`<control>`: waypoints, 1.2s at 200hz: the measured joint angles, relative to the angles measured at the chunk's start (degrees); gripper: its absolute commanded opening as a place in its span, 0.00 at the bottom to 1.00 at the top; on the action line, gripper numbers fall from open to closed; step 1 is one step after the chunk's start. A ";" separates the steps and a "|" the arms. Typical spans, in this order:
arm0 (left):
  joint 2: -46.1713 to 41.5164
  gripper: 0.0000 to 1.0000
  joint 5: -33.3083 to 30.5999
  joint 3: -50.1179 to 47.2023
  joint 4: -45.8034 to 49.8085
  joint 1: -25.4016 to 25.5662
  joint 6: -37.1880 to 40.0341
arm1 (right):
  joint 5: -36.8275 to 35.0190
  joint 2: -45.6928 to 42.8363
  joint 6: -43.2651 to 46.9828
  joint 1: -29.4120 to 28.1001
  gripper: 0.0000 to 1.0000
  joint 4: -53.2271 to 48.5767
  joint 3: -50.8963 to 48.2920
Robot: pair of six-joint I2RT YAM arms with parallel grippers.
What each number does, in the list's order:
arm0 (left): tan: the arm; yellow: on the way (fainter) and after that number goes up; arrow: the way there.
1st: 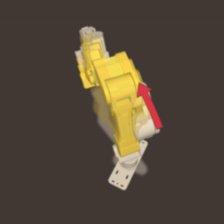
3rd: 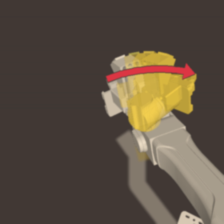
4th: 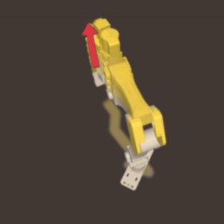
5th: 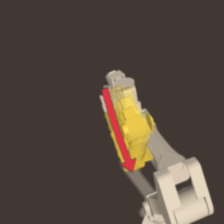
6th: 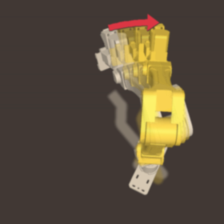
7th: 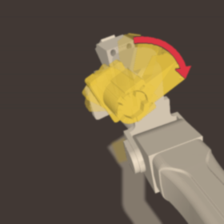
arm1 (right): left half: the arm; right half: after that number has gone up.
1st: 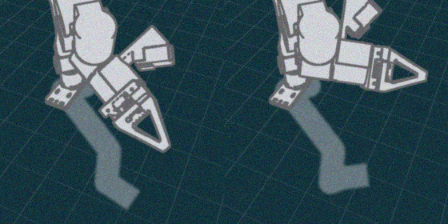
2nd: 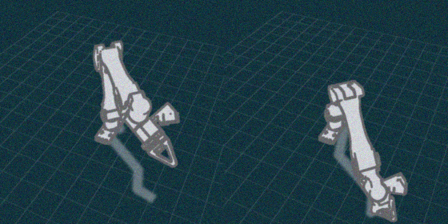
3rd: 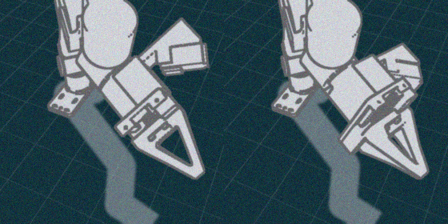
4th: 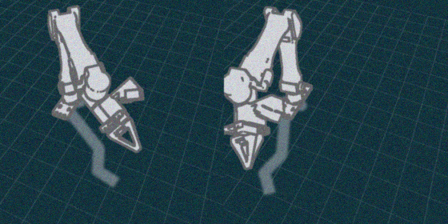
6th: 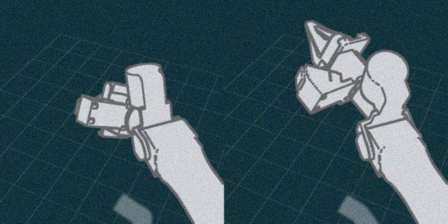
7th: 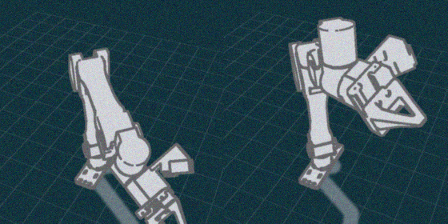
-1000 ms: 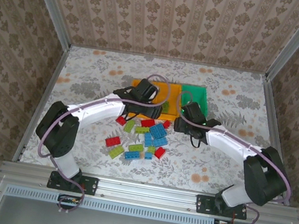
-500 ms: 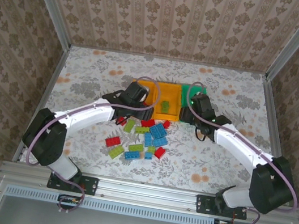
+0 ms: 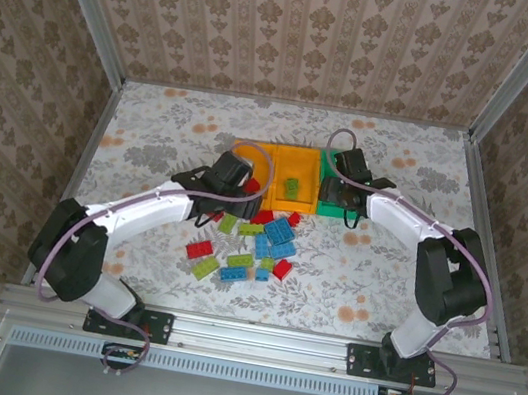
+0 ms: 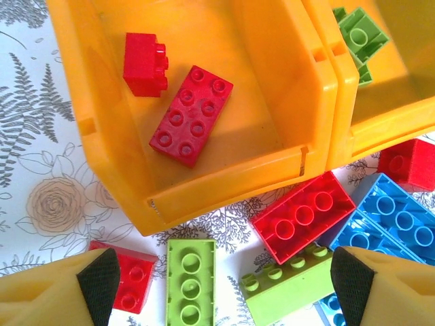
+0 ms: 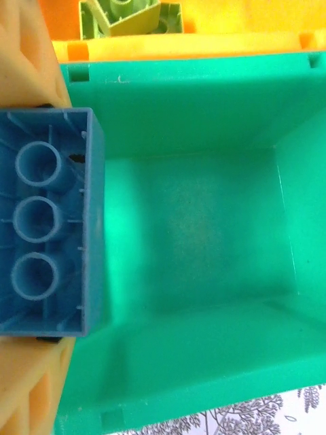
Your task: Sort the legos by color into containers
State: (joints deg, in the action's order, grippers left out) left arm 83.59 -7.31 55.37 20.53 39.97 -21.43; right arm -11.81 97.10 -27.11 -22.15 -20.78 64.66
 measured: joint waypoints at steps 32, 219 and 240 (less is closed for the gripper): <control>-0.72 0.85 -0.31 -0.94 -0.07 0.00 -0.02 | 0.15 -0.26 0.02 -0.07 0.87 -0.52 0.11; -5.07 0.92 -2.16 -5.68 0.46 -2.99 -1.29 | 4.98 -9.05 -1.46 -24.55 0.88 2.95 -14.21; -5.16 0.92 -2.14 -5.92 0.46 -2.99 -1.44 | 4.87 -8.11 -2.10 -25.88 0.88 3.06 -14.32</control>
State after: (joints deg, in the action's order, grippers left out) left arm 78.43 -9.45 49.45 20.99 36.97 -22.87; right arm -6.94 88.99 -29.21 -48.03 -17.72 50.35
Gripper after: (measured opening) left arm 0.916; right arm 0.881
